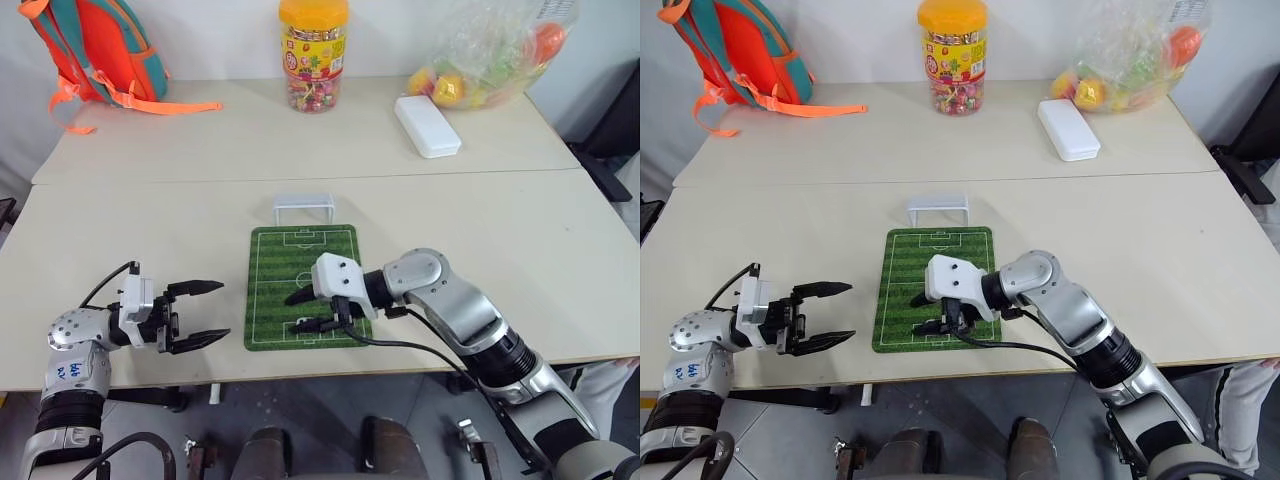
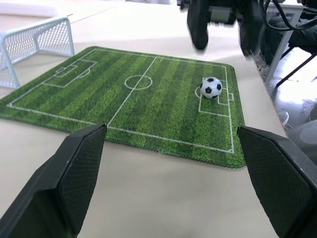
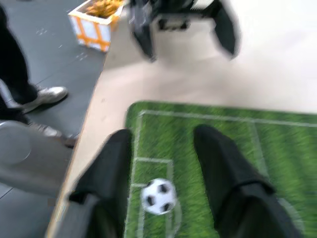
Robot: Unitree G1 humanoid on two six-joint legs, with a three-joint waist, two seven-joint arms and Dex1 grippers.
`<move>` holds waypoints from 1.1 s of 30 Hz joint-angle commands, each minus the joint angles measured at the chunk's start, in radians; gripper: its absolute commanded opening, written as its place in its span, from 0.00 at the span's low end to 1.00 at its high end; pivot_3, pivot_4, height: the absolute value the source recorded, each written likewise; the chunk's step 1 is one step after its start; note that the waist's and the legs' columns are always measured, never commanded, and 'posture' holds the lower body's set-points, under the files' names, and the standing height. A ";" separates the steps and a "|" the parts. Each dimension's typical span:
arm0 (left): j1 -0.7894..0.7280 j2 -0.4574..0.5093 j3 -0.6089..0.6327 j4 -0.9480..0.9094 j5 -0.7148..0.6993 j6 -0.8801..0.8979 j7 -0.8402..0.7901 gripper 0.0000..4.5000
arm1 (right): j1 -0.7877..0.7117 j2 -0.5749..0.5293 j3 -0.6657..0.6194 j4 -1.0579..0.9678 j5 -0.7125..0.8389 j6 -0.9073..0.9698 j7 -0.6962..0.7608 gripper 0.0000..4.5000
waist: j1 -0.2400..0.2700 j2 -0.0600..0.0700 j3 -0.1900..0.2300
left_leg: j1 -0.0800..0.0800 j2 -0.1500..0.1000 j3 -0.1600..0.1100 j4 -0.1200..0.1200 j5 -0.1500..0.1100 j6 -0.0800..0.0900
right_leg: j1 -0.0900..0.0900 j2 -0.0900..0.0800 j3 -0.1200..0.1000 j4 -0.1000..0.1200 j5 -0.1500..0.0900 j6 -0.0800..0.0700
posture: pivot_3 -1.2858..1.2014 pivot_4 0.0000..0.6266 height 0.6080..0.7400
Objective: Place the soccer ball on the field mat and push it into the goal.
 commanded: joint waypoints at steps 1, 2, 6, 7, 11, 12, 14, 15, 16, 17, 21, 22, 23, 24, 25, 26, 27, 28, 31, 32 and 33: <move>-0.012 0.003 0.003 0.001 -0.005 -0.014 -0.027 1.00 | 0.084 0.001 0.018 -0.114 0.026 0.031 -0.032 0.17 | 0.001 0.000 0.000 | 0.000 0.000 0.000 0.000 0.000 0.000 | 0.000 0.000 0.000 0.000 0.000 0.000 | 0.52 0.24 1.00; -0.011 0.004 0.003 0.001 -0.006 -0.013 -0.029 1.00 | 0.103 0.012 0.014 -0.121 0.036 0.059 -0.052 0.10 | 0.002 0.000 0.000 | 0.000 0.000 0.000 0.000 0.000 0.000 | 0.000 0.000 -0.001 0.000 0.000 0.000 | 0.52 0.24 1.00; -0.001 0.010 0.009 -0.009 -0.016 -0.006 -0.038 1.00 | 0.104 0.036 -0.005 -0.100 0.034 0.087 -0.093 0.00 | 0.000 0.000 0.000 | 0.000 0.000 0.001 0.001 -0.001 0.000 | 0.000 0.000 0.000 0.000 0.000 0.000 | 0.52 0.24 1.00; 0.002 0.013 0.011 -0.014 -0.020 -0.002 -0.042 1.00 | 0.110 0.036 -0.005 -0.097 0.037 0.096 -0.097 0.00 | -0.001 0.000 0.000 | 0.000 0.000 0.001 0.002 -0.001 0.000 | 0.000 0.000 0.000 0.000 0.000 -0.001 | 0.52 0.24 1.00; 0.008 0.020 0.014 -0.020 -0.026 0.003 -0.049 1.00 | 0.122 0.039 -0.002 -0.076 0.045 0.124 -0.113 0.00 | 0.000 0.000 0.000 | 0.000 0.001 0.001 0.001 -0.001 0.000 | 0.000 0.001 0.000 0.000 0.000 -0.001 | 0.52 0.24 1.00; 0.008 0.022 0.015 -0.019 -0.026 0.002 -0.048 1.00 | 0.126 0.033 0.006 -0.065 0.042 0.124 -0.109 0.00 | 0.000 0.000 0.000 | 0.000 0.001 0.001 0.001 -0.001 0.000 | 0.000 0.001 0.000 0.000 0.000 -0.001 | 0.52 0.24 1.00; 0.011 0.026 0.017 -0.021 -0.026 0.003 -0.047 1.00 | 0.133 0.020 0.020 -0.047 0.037 0.113 -0.094 0.00 | 0.000 0.000 0.000 | 0.000 0.001 0.001 0.001 -0.001 0.000 | 0.000 0.001 0.000 0.000 0.000 -0.001 | 0.52 0.24 1.00; 0.015 0.027 0.017 -0.024 -0.027 0.004 -0.047 1.00 | 0.134 0.016 0.026 -0.040 0.037 0.107 -0.084 0.00 | 0.000 0.000 0.000 | 0.000 0.001 0.001 0.001 -0.001 0.000 | 0.000 0.001 0.000 0.000 0.000 -0.001 | 0.52 0.24 1.00; 0.017 0.028 0.018 -0.026 -0.027 0.005 -0.047 1.00 | 0.135 0.014 0.029 -0.036 0.037 0.103 -0.078 0.00 | 0.000 0.000 0.000 | 0.000 0.001 0.001 0.001 -0.001 0.000 | 0.000 0.001 0.000 0.000 0.000 -0.001 | 0.52 0.24 1.00; 0.019 0.029 0.018 -0.027 -0.027 0.005 -0.047 1.00 | 0.135 0.013 0.032 -0.032 0.037 0.099 -0.074 0.00 | 0.000 0.000 0.000 | 0.000 0.001 0.001 0.001 -0.001 0.000 | 0.000 0.001 0.000 0.000 0.000 -0.001 | 0.52 0.24 1.00; 0.019 0.032 0.019 -0.030 -0.028 0.009 -0.045 1.00 | 0.133 0.007 0.055 0.002 0.020 0.077 -0.058 0.00 | 0.000 0.000 0.000 | 0.000 0.001 0.001 0.001 -0.001 0.000 | 0.000 0.001 0.000 0.000 0.000 -0.001 | 0.52 0.24 1.00; 0.020 0.033 0.019 -0.030 -0.027 0.009 -0.045 1.00 | 0.134 0.006 0.059 0.013 0.017 0.070 -0.055 0.00 | 0.000 0.000 0.000 | 0.000 0.001 0.001 0.001 -0.001 0.000 | 0.000 0.001 0.000 0.000 0.000 -0.001 | 0.52 0.24 1.00; 0.018 0.033 0.019 -0.029 -0.027 0.010 -0.045 1.00 | 0.132 0.011 0.062 0.032 0.011 0.061 -0.058 0.00 | 0.000 0.000 0.000 | 0.000 0.001 0.001 0.001 -0.001 0.000 | 0.000 0.001 0.000 0.000 0.000 -0.001 | 0.52 0.24 1.00; 0.018 0.034 0.018 -0.029 -0.026 0.011 -0.044 1.00 | 0.129 0.015 0.062 0.050 0.005 0.052 -0.061 0.00 | 0.000 0.000 0.000 | 0.000 0.001 0.001 0.001 -0.001 0.000 | 0.000 0.001 0.000 0.000 0.000 -0.001 | 0.52 0.24 1.00; 0.017 0.034 0.018 -0.030 -0.026 0.012 -0.043 1.00 | 0.126 0.020 0.061 0.070 -0.003 0.041 -0.066 0.00 | 0.000 0.000 0.000 | 0.000 0.001 0.001 0.001 -0.001 0.000 | 0.000 0.001 0.000 0.000 0.000 -0.001 | 0.52 0.24 1.00; 0.017 0.034 0.017 -0.031 -0.026 0.013 -0.043 1.00 | 0.123 0.024 0.059 0.084 -0.009 0.033 -0.070 0.00 | 0.000 0.000 0.000 | 0.000 0.001 0.001 0.001 -0.001 0.000 | 0.000 0.001 0.000 0.000 0.000 -0.001 | 0.52 0.24 1.00; 0.015 0.035 0.017 -0.031 -0.025 0.013 -0.042 1.00 | 0.118 0.031 0.053 0.105 -0.014 0.025 -0.076 0.00 | 0.000 0.000 0.000 | 0.000 0.001 0.001 0.001 -0.001 0.000 | 0.000 0.001 0.000 0.000 0.000 -0.001 | 0.52 0.24 1.00; 0.014 0.035 0.016 -0.031 -0.024 0.012 -0.040 1.00 | 0.108 0.039 0.043 0.136 -0.022 0.012 -0.087 0.00 | -0.001 0.000 0.000 | 0.000 0.001 0.001 0.001 -0.001 0.000 | 0.000 0.001 0.000 0.000 0.000 -0.001 | 0.52 0.24 1.00; 0.005 0.036 0.013 -0.027 -0.021 0.011 -0.038 1.00 | 0.048 0.056 -0.016 0.252 -0.045 -0.046 -0.134 0.00 | -0.003 0.000 0.000 | 0.001 0.002 0.002 0.001 -0.001 0.000 | 0.000 0.001 0.000 0.001 0.001 -0.001 | 0.52 0.24 1.00; 0.000 0.037 0.013 -0.025 -0.020 0.011 -0.036 1.00 | 0.015 0.062 -0.052 0.290 -0.045 -0.058 -0.165 0.00 | -0.003 0.000 0.000 | 0.001 0.002 0.002 0.002 -0.001 0.000 | 0.000 0.001 0.001 0.001 0.001 -0.001 | 0.52 0.24 1.00; -0.003 0.037 0.014 -0.024 -0.019 0.011 -0.034 1.00 | -0.013 0.067 -0.085 0.317 -0.038 -0.063 -0.186 0.00 | -0.002 0.000 0.000 | 0.001 0.001 0.002 0.002 -0.001 0.000 | 0.000 0.001 0.001 0.001 0.001 -0.001 | 0.52 0.24 1.00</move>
